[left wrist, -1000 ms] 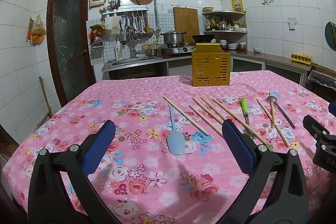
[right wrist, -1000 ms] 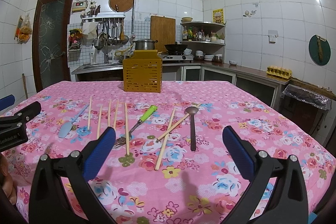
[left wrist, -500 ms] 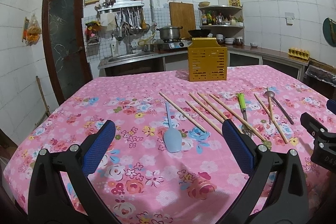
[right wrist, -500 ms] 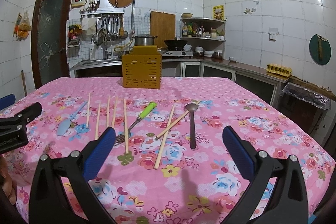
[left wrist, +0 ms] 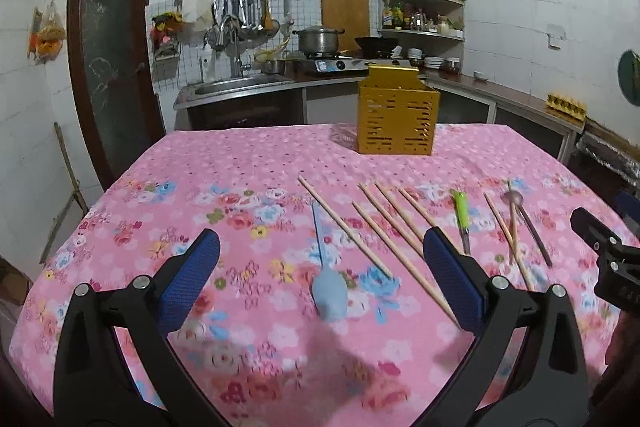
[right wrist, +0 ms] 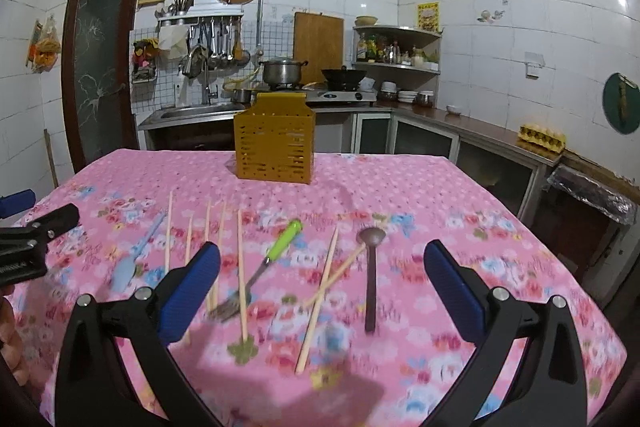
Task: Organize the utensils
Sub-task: 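Lower the left gripper onto a wooden chopstick while the right gripper closes on another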
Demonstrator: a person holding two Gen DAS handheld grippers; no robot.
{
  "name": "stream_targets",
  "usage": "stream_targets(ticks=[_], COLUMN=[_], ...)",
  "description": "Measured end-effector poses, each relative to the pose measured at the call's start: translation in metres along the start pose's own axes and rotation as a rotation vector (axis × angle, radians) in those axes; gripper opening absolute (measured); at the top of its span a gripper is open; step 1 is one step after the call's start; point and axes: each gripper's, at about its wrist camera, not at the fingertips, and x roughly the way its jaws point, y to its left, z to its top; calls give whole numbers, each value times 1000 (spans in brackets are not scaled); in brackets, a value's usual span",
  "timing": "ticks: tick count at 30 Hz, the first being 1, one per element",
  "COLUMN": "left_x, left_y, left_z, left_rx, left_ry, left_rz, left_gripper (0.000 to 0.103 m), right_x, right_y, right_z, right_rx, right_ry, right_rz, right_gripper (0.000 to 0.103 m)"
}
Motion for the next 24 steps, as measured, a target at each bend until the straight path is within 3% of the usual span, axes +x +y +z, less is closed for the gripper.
stream_targets(ticks=[5, 10, 15, 20, 23, 24], left_x=[38, 95, 140, 169, 183, 186], left_y=[11, 9, 12, 12, 13, 13], left_z=[23, 45, 60, 64, 64, 64], left_rx=[-20, 36, 44, 29, 10, 5], left_ry=[70, 163, 215, 260, 268, 271], left_rz=[-7, 41, 32, 22, 32, 29], left_gripper=[98, 98, 98, 98, 97, 96], right_x=[44, 99, 151, 179, 190, 195], right_y=[0, 5, 1, -11, -10, -10], right_z=[22, 38, 37, 26, 23, 22], right_rx=[-19, -75, -85, -47, -54, -54], right_ry=[65, 129, 231, 295, 322, 340], right_rz=[6, -3, -43, -25, -12, -10], right_gripper=[99, 99, 99, 98, 86, 78])
